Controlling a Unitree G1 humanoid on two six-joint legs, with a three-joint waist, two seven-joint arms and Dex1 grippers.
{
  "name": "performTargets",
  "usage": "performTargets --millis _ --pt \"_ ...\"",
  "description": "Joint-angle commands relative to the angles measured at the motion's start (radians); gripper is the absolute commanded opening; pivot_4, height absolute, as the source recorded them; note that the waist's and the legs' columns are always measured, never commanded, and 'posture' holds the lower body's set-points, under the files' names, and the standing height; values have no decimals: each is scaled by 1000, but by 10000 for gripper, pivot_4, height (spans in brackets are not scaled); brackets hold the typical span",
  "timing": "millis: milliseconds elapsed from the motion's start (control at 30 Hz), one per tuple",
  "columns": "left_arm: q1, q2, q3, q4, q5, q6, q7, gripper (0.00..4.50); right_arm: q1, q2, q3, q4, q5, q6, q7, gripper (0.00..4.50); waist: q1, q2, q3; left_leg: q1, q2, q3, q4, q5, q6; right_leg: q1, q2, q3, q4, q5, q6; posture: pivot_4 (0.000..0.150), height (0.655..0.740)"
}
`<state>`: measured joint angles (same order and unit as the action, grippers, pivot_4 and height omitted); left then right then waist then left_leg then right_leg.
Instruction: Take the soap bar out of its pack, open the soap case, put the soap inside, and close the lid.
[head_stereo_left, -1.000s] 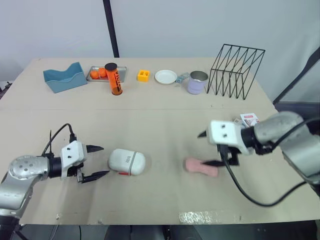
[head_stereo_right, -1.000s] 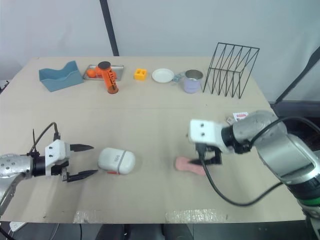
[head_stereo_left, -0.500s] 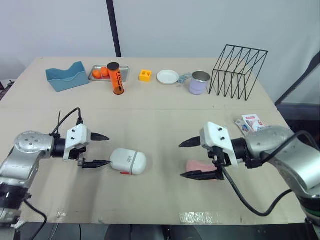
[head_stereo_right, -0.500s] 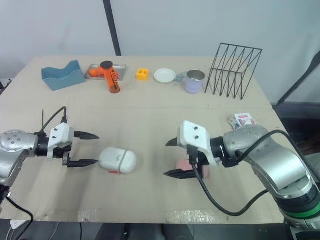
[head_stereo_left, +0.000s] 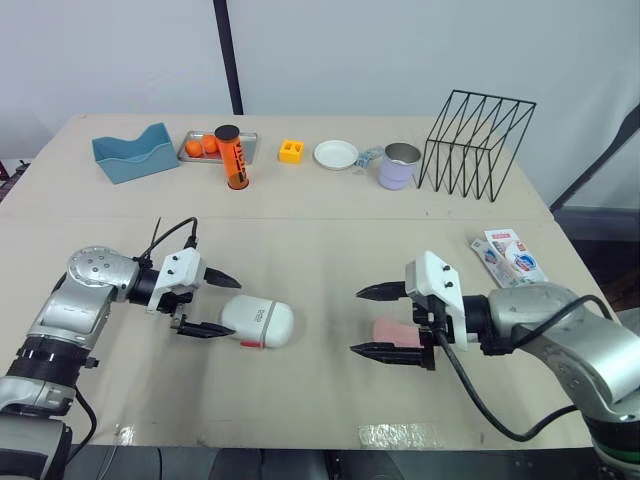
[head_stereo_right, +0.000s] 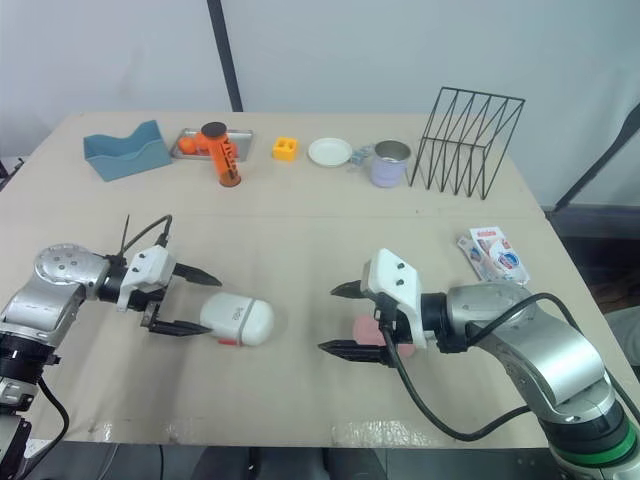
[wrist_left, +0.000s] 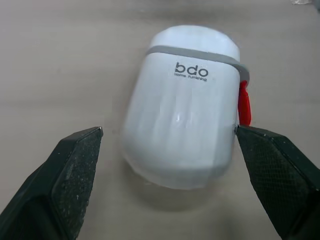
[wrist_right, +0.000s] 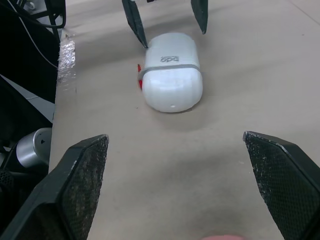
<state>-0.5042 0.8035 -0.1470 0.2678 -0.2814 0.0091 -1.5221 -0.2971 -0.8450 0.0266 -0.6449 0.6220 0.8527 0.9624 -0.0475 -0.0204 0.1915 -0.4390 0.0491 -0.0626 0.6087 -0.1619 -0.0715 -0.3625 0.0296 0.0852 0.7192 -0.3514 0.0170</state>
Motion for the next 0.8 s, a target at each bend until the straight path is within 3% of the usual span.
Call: performTargets --millis 33,800 --pt "-9 -7 -11 4 11 -3 -25 45000 14 -5 13 -41 -18 -15 -37 44489 0 0 0 0 0 0 0 0 0 0 0 0 0 0 0 1500 7371" --pt "-21 -72 -44 73 105 -201 -2 45000 22 -10 45 -52 -26 -12 -92 44489 0 0 0 0 0 -1 0 0 0 0 0 0 0 0 0 1500 7371"
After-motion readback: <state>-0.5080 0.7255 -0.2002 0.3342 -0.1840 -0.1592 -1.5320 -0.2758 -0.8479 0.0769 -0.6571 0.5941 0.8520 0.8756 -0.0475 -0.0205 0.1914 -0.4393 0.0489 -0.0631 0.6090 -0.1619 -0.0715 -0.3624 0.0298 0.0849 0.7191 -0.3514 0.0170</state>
